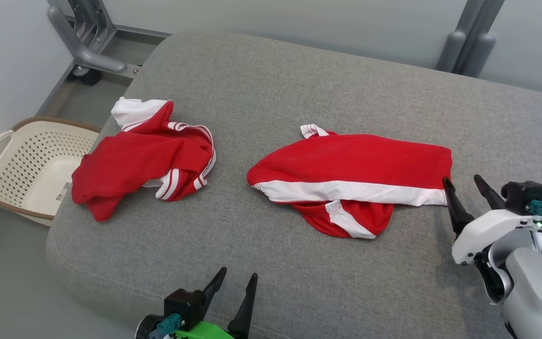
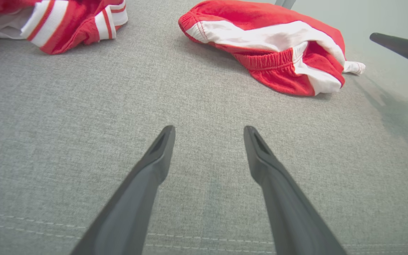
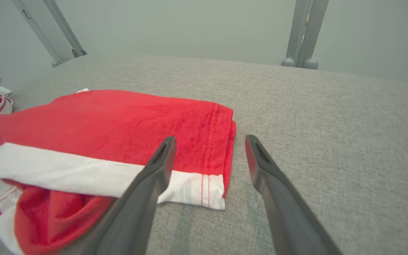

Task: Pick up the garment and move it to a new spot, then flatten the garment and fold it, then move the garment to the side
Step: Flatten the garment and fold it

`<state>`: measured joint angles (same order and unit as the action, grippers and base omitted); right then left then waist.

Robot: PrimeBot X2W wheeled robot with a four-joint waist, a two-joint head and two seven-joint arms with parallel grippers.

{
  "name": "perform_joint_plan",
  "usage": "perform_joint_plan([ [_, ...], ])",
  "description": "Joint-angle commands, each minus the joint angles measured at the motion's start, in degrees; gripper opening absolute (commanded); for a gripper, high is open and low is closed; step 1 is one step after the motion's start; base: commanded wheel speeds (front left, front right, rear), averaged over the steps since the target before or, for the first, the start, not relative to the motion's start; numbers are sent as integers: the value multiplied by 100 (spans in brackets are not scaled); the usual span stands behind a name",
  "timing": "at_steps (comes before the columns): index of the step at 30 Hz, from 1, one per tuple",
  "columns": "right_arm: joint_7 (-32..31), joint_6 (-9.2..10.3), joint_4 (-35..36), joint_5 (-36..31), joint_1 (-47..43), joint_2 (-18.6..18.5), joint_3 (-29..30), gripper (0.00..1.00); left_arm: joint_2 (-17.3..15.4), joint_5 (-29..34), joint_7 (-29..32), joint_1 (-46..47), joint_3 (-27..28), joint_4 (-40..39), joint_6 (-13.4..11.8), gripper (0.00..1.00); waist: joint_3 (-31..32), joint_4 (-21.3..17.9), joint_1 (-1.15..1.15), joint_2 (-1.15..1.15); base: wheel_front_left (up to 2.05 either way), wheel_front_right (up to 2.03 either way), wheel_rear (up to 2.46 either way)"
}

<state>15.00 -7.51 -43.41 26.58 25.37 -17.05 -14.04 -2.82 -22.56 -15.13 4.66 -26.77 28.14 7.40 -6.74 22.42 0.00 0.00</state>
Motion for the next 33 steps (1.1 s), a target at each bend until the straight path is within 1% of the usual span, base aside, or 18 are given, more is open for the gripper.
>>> perform_joint_plan([
  [1, 23, 4, -47, 37, -71, -21, 69, 100, -14, 30, -4, 120, -5, -18, 14, 100, -103, 26, 0, 0, 0, 0, 0],
  [7, 23, 4, -194, 65, -186, 13, 422, 100, -14, 57, -4, 159, -20, -13, 14, 100, -251, 231, 0, 0, 0, 0, 0],
  [14, 22, 4, -358, 153, -181, 135, 559, 100, -13, 89, -4, 103, 11, 17, 14, 100, -274, 359, 0, 0, 0, 0, 0],
  [15, 22, 4, -417, 145, -165, 134, 576, 94, -13, 93, -4, 107, 2, 19, 14, 100, -278, 371, 0, 0, 0, 0, 0],
  [16, 22, 4, -486, 128, -142, 130, 608, 66, -13, 95, -4, 116, -4, 20, 14, 100, -282, 383, 0, 0, 0, 0, 0],
  [18, 20, 4, -657, 116, -116, 180, 657, 13, -13, 104, -4, 128, -9, 23, 14, 100, -281, 406, 0, 0, 0, 0, 0],
  [19, 18, 4, -714, 91, -101, 190, 682, 0, -13, 118, -4, 134, -10, 27, 14, 100, -282, 414, 0, 0, 0, 0, 0],
  [25, 12, 6, -764, 29, -103, 237, 853, 0, -13, 194, -4, 155, 78, 46, 14, 100, -290, 385, 0, 0, 0, 0, 0],
  [33, 14, 6, -585, -92, -309, 151, 1229, 0, -13, 147, -4, 82, 83, 24, 14, 100, -181, 184, 0, 0, 0, 0, 0],
])
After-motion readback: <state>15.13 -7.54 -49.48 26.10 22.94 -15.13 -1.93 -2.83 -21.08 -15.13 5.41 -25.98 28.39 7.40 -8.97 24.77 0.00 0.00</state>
